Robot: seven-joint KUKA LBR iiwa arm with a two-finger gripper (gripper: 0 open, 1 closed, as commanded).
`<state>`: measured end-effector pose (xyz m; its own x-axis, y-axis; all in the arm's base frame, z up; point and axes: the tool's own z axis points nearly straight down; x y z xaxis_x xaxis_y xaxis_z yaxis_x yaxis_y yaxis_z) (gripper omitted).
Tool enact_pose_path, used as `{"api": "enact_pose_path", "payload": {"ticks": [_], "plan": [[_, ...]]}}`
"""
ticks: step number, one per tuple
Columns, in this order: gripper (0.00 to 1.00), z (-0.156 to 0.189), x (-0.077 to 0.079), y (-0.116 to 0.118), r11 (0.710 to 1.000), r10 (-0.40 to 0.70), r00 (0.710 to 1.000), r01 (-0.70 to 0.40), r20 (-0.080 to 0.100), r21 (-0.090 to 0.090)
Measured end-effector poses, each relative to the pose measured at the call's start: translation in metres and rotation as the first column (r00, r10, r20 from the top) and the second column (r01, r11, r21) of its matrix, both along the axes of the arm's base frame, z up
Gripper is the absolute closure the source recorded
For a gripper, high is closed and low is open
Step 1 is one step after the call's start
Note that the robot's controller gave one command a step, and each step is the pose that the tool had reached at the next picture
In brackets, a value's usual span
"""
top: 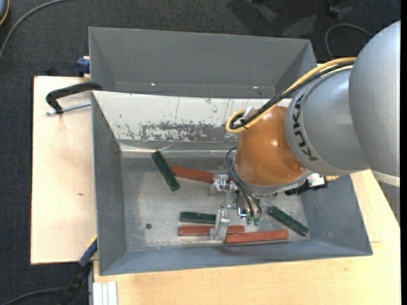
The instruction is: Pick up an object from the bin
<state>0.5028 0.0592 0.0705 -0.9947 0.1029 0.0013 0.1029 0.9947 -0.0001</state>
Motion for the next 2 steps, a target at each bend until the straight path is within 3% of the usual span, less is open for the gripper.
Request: {"api": "enact_pose_path", "payload": {"ticks": [1, 2], "plan": [[1.00, 0.002, 0.001, 0.002, 1.000, 0.001, 1.000, -0.001, 0.003, 0.002], [1.00, 0.003, 0.017, 0.054, 0.994, 0.106, 0.994, -0.106, 0.010, 0.001]]}}
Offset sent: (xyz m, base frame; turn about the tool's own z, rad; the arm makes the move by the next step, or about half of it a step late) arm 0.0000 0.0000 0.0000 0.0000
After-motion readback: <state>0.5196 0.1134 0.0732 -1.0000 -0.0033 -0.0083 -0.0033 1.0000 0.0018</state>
